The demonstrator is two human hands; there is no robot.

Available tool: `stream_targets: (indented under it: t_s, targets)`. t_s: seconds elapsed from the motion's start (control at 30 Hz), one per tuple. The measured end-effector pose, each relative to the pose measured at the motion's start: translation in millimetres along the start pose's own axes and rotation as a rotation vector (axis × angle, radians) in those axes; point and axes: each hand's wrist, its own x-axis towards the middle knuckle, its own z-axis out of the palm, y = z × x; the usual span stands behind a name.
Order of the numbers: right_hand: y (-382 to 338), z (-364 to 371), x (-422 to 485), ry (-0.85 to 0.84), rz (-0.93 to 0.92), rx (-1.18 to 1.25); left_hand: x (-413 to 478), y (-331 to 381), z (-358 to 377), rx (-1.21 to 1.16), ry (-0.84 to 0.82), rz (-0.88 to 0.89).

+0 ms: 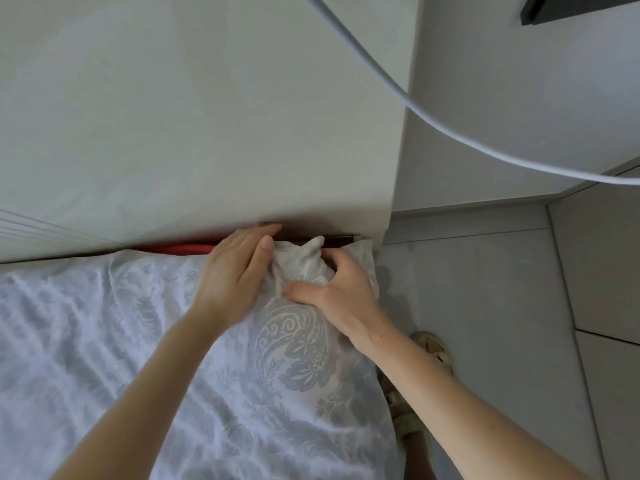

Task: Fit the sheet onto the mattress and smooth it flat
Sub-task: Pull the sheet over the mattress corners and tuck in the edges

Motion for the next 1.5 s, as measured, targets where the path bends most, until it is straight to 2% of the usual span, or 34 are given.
stream_targets:
  t_s: [0.13,0.2,0.3,0.37,0.4,0.5,0.57,0.67,0.8,0.93,1.0,1.07,1.1,1.2,1.4,1.5]
  targets:
    - [-22.7,10.6,-39.1,-0.036,-0.075,-0.071,13.7,-9.6,-30.2,-0.227,-0.318,-0.349]
    - [-31.4,11.2,-44.6,-0.056,-0.07,-0.096,15.5,-10.3,-35.1,-0.261,-0.411,-0.463]
    - [-42.1,4.5,-36.6,-0.119,-0.005,-0.052,15.5,-4.5,-38.0,-0.269,-0.361,-0.517]
    - [-47.6,5.0,-25.1,-0.057,-0.042,-0.143,15.0,3.3,-41.1,-0.261,-0.342,-0.523]
    - [-50.1,7.7,-19.6,0.011,-0.124,-0.25,15.3,7.5,-43.1,-0.245,-0.343,-0.527]
    - [-57.5,17.7,-7.5,0.221,-0.421,-0.462,16.3,13.8,-50.6,-0.163,-0.352,-0.521]
    - [-58.8,17.1,-3.2,0.325,-0.486,-0.536,16.5,16.5,-56.7,-0.088,-0.363,-0.498]
    - [-45.8,15.3,-1.1,0.39,-0.342,-0.501,14.0,17.6,-62.3,-0.017,-0.369,-0.417]
    - [-40.7,25.1,-2.9,0.23,-0.068,-0.275,10.3,17.3,-63.6,-0.019,-0.342,-0.369]
    - [-42.6,29.7,-11.4,0.197,-0.016,-0.264,5.1,15.0,-62.7,0.005,-0.334,-0.301]
    - [-41.8,31.7,-14.4,0.203,0.009,-0.224,-4.4,17.2,-66.6,-0.036,-0.203,-0.159]
    - [-42.5,33.7,-17.1,0.212,0.027,-0.192,-16.0,25.7,-73.1,-0.158,-0.112,-0.018]
    - [-42.4,34.0,-17.6,0.223,0.027,-0.185,-20.7,30.1,-73.5,-0.191,-0.143,0.011]
    - [-40.6,34.3,-20.0,0.269,0.012,-0.167,-26.9,40.2,-63.2,-0.062,-0.317,-0.018]
    - [-37.9,31.4,-23.7,0.274,-0.024,-0.021,-14.8,49.8,-52.0,0.044,-0.322,-0.009]
    - [-36.4,27.2,-43.6,0.281,-0.166,-0.149,-12.5,57.3,-50.2,0.065,-0.291,-0.055]
